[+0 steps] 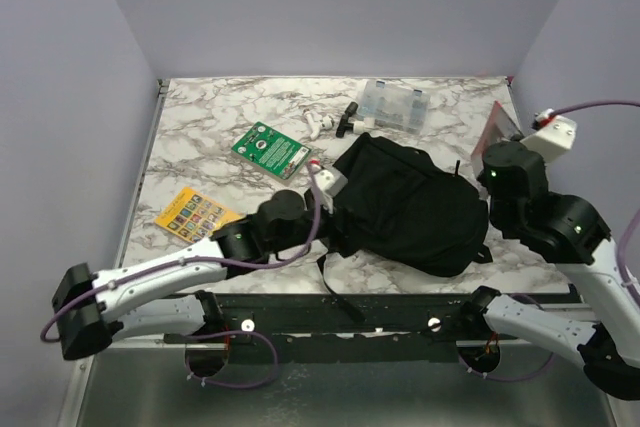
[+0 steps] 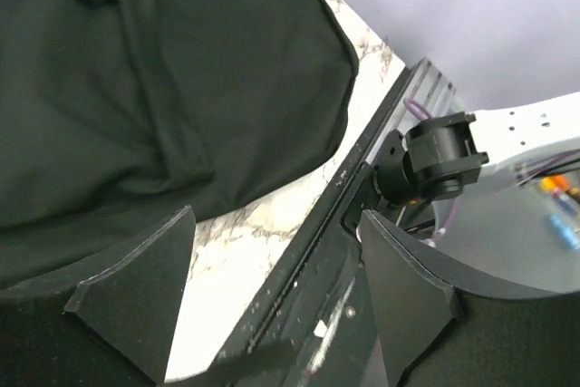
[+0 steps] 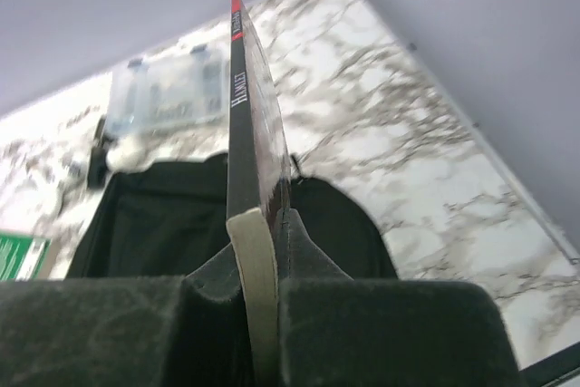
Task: Pack the student bag
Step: Pick up the book from the center of the board, then place the book in the student bag.
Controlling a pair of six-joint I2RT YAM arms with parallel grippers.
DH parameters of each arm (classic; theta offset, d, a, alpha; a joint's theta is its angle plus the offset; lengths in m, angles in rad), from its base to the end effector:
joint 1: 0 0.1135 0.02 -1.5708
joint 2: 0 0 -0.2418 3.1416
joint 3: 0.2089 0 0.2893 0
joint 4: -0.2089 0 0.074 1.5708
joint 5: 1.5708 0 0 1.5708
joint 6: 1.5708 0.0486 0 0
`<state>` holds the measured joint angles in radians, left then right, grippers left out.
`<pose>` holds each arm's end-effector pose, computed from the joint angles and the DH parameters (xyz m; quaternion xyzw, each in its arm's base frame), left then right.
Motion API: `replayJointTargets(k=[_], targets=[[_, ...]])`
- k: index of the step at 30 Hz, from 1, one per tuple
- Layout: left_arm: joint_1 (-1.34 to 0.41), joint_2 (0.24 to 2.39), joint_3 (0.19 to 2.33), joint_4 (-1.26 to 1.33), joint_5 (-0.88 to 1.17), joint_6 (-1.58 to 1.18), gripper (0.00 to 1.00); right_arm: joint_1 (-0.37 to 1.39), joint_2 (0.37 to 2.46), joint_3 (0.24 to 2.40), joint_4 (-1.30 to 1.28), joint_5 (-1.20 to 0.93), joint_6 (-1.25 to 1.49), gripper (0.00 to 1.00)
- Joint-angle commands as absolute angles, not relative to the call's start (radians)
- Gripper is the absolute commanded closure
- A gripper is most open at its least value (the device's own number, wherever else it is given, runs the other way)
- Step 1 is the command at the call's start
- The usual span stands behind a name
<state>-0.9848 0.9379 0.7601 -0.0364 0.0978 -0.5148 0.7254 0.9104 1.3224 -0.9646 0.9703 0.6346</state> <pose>0.1541 -0.2407 0.2915 0.2109 0.7492 -0.4550 0.4327 0.1713 0.0983 0.4195 0.1920 0.7819 -0.0455 0.5913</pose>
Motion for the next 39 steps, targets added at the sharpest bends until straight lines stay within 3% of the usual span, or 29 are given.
replayJointTargets(k=[1,11,16,18,24,28,34,39], targets=[[-1.178,1.169,0.824,0.281,-0.090,-0.368,0.23,0.727,0.829,1.379,-1.080,1.264,0.675,1.00],[-1.324,1.752,1.238,0.356,-0.117,-0.125,0.21,0.729,0.602,1.385,-0.960,1.165,0.563,1.00],[-1.325,1.906,1.378,0.338,-0.109,-0.136,0.15,0.729,0.596,1.417,-1.019,1.174,0.577,1.00],[-1.324,1.950,1.419,0.308,-0.186,-0.182,0.09,0.729,0.584,1.417,-1.027,1.176,0.591,1.00],[-1.325,2.063,1.557,0.163,-0.228,-0.195,0.08,0.728,0.571,1.376,-1.012,1.105,0.626,1.00],[-1.320,2.095,1.593,0.113,-0.274,-0.203,0.20,0.728,0.586,1.375,-1.029,1.079,0.670,1.00],[-1.295,2.128,1.635,0.007,-0.253,-0.246,0.24,0.728,0.592,1.375,-1.002,1.035,0.674,1.00],[-1.273,2.085,1.621,-0.039,-0.263,-0.269,0.55,0.729,0.595,1.365,-1.019,1.032,0.689,1.00]])
